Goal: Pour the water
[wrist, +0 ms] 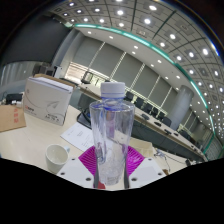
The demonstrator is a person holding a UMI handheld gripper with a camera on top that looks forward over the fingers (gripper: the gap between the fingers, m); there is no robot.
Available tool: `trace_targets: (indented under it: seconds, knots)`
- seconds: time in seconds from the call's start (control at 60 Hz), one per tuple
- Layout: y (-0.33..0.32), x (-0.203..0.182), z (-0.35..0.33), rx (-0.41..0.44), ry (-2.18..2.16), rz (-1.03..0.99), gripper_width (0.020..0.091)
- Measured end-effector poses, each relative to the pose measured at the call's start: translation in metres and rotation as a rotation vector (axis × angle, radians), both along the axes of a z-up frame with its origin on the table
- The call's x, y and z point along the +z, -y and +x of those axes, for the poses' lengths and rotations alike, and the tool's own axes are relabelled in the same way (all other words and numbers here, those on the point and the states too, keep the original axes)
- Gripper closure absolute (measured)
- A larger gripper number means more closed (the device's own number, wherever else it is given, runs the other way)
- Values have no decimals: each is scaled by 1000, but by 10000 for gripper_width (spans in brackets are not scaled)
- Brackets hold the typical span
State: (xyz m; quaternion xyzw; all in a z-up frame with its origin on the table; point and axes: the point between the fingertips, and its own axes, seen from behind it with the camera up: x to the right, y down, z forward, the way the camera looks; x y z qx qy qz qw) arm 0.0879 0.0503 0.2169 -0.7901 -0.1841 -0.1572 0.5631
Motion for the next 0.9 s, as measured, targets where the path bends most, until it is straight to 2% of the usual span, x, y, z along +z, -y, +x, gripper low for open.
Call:
trace_targets:
  seconds: [0.2,0.417,0.467,0.533,0.717,0.75,0.8,0.85,0.9]
  knots:
    - [-4,-60,10,-10,-335,-58,762]
    - [-8,-128,24,-23,-412,-126,760]
    - [-6,-141,28,-28,-415,-138,752]
    - [-6,-138,33,-20,-434,-99,744]
    - [0,-139,35,-23,-449,-99,560]
    - [3,-141,36,-34,-447,-121,470]
    - [10,-142,35,-47,-448,-150,232]
    - [18,-140,33,-67,-451,-174,269]
    - [29,-130,32,-90,-452,-184,239]
